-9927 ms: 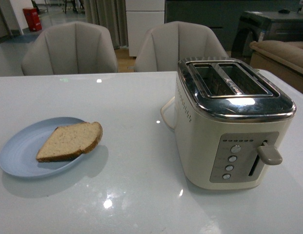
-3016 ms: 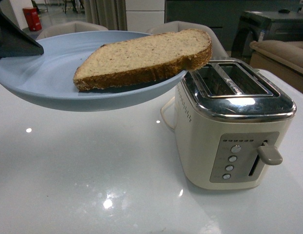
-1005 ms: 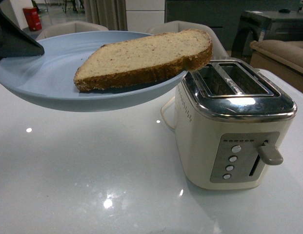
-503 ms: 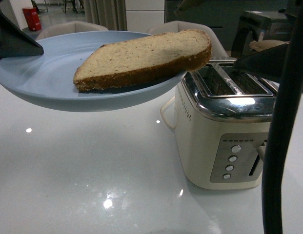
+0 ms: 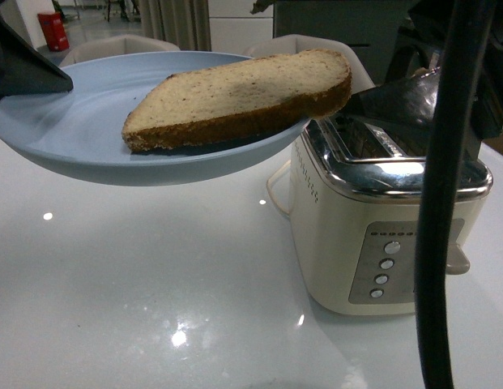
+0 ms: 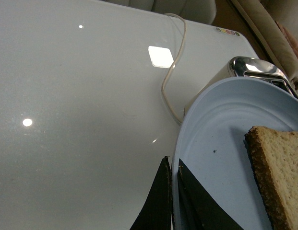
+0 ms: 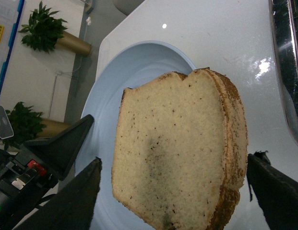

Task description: Left arm holds plate, right arm toasts bread

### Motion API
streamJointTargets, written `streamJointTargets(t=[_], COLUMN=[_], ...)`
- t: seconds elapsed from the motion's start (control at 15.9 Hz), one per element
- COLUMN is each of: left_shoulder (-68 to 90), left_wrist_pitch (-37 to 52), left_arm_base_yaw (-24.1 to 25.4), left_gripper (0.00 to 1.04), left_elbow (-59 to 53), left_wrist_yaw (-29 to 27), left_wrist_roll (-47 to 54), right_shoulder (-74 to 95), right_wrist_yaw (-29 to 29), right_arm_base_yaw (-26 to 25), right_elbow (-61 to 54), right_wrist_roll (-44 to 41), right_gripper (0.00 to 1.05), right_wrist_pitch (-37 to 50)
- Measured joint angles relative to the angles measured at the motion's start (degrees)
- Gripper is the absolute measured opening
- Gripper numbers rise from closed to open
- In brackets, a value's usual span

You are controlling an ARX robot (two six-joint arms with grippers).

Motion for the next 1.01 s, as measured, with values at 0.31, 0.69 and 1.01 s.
streamJointTargets(t=[0.31,0.69,1.01], left_shoulder=[0.0,0.0,0.0], left_wrist_pitch=[0.0,0.0,0.0], left_arm_base_yaw=[0.0,0.0,0.0], left_gripper=[0.03,0.03,0.03], left_elbow=[0.0,0.0,0.0], left_wrist_yaw=[0.0,0.0,0.0], left_wrist_roll=[0.0,0.0,0.0], right_shoulder=[0.0,-0.2,-2.7], right_wrist_yaw=[0.6,1.7,5.9], right_arm_base_yaw=[-0.1,-0.1,-0.1], right_elbow=[0.0,0.0,0.5], right_wrist_roll=[0.0,-0.7,-3.7], right_gripper=[0.44,0.02,0.02], right_wrist_pitch=[-0.3,-0.4,-0.1])
